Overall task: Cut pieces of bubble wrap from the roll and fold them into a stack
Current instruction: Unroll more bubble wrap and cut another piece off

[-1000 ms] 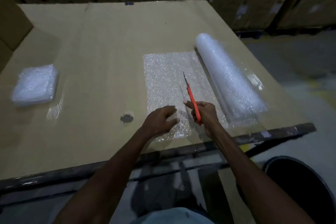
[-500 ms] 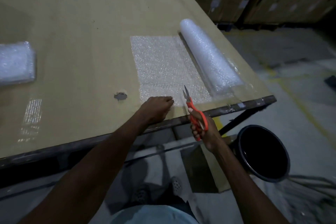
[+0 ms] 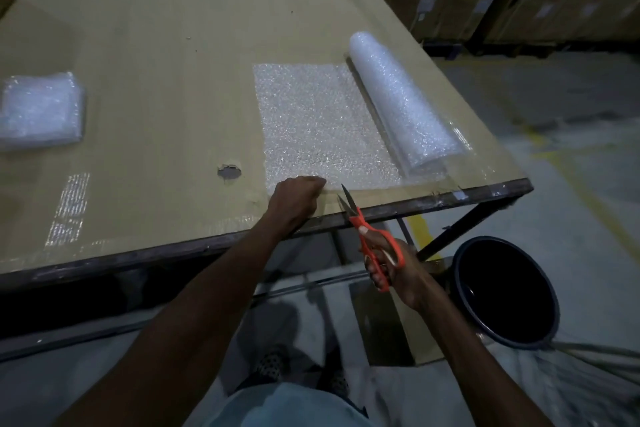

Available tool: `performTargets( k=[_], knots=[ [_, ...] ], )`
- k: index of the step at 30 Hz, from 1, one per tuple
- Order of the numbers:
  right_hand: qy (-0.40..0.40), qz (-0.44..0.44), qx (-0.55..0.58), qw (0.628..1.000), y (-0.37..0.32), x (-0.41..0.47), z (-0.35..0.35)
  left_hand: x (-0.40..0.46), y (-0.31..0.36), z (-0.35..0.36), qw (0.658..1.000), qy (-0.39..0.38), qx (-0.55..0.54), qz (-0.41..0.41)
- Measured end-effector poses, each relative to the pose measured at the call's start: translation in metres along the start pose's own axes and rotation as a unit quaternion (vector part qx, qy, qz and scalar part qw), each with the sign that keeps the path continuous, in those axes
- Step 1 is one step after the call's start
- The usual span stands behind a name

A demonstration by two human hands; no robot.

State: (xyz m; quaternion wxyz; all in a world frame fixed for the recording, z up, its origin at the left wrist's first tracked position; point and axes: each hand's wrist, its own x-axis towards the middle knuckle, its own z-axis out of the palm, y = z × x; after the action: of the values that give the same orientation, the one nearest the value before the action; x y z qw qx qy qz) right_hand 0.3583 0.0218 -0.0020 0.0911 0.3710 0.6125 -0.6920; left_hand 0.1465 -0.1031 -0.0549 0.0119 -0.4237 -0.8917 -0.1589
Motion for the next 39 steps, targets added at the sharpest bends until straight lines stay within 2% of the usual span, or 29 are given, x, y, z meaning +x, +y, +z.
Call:
performTargets(
  k=[8,13,15,17,22,29,39],
  knots=[
    [0.0,-0.018,0.009,1.0,-0.003,0.006,-0.003,-0.017,0.014,-0.002,0.999,0.024,-0.02,-0.032],
    [0.003,-0.017,0.011,1.0,-0.001,0.011,-0.004,-0.013,0.012,-0.004,0.989,0.092,-0.044,-0.103],
    [0.012,-0.027,0.011,1.0,0.002,0.014,-0.003,0.001,0.006,-0.004,0.988,0.053,-0.062,-0.128],
    [0.026,-0.032,0.009,0.999,0.003,0.017,-0.003,0.019,-0.003,-0.001,0.994,-0.013,-0.033,-0.103],
    [0.038,-0.021,0.002,0.999,0.004,0.025,-0.001,0.032,-0.023,0.018,0.99,-0.091,-0.012,-0.102],
    [0.045,-0.008,0.015,0.999,0.004,0.026,0.004,0.023,-0.027,0.031,0.993,-0.053,-0.021,-0.108],
    [0.069,-0.007,0.037,0.997,0.001,0.028,0.011,0.023,-0.029,0.034,0.993,-0.051,-0.021,-0.108]
  ],
)
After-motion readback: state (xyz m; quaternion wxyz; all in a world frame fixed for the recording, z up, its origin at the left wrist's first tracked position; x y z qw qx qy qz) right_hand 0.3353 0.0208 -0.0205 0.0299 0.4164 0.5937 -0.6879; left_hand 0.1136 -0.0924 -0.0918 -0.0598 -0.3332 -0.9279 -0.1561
